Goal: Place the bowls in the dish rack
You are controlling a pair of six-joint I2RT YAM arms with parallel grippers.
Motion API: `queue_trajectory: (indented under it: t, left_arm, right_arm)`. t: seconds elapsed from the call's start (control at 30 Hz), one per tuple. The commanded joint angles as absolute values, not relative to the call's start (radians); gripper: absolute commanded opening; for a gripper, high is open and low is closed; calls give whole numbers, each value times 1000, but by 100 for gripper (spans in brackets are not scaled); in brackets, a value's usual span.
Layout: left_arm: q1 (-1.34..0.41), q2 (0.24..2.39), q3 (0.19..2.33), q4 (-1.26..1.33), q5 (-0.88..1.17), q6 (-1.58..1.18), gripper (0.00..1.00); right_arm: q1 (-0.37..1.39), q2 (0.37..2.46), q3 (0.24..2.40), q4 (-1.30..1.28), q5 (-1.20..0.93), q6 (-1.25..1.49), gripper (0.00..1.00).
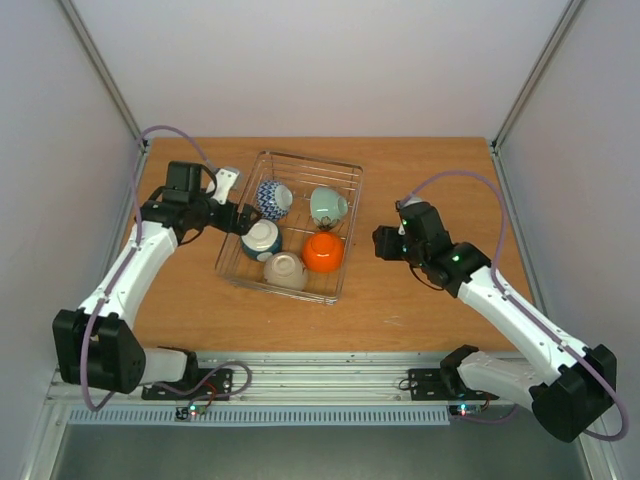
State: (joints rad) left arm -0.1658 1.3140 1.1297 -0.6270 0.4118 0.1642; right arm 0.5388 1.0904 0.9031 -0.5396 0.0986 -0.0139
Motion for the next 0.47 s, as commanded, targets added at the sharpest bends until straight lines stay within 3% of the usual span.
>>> queue_trajectory:
  t: [0.0,0.43]
  left_arm:
    - [-129,1284,1114,-572,458,117,99]
    - [-120,1245,1085,-540,459,104,99]
  right_arm:
    - [544,1042,908,-634,171,-38,66]
    - [545,1049,900,-629,163,-48,68]
